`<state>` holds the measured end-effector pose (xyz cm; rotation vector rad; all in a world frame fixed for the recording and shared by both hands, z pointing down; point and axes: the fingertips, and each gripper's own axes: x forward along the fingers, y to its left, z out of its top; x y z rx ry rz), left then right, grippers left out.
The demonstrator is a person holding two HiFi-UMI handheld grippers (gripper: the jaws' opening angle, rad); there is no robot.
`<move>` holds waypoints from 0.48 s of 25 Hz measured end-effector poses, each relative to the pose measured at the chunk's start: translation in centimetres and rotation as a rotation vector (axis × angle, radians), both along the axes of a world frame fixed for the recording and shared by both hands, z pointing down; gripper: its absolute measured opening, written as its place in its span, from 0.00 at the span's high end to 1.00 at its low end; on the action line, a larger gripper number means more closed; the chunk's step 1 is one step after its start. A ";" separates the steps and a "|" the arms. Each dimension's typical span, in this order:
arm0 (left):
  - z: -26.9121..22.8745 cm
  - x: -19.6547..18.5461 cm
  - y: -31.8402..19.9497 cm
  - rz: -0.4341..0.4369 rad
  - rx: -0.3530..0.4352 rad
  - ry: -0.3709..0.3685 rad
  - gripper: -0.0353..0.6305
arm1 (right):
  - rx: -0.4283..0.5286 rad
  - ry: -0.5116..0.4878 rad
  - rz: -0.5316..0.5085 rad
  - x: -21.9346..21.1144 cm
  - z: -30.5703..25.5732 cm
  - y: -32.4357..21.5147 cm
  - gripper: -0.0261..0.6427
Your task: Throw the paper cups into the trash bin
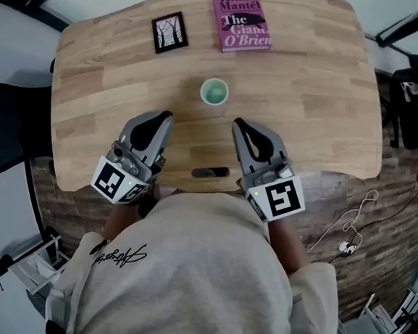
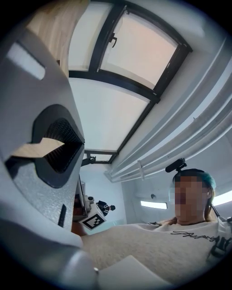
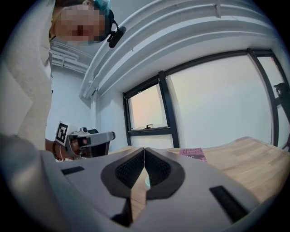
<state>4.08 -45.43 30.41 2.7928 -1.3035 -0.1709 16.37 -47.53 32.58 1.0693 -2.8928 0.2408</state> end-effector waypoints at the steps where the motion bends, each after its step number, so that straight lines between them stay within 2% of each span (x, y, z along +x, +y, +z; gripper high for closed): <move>1: 0.0 0.2 0.0 -0.014 0.000 0.002 0.94 | 0.000 0.001 -0.013 0.2 0.1 -0.2 0.94; 9: 0.3 1.3 0.2 -0.084 -0.010 -0.008 0.94 | -0.029 0.043 -0.135 0.8 1.6 -0.8 0.94; 12: 0.5 1.5 0.3 -0.103 -0.016 -0.014 0.94 | -0.026 0.028 -0.158 0.7 2.0 -1.0 0.94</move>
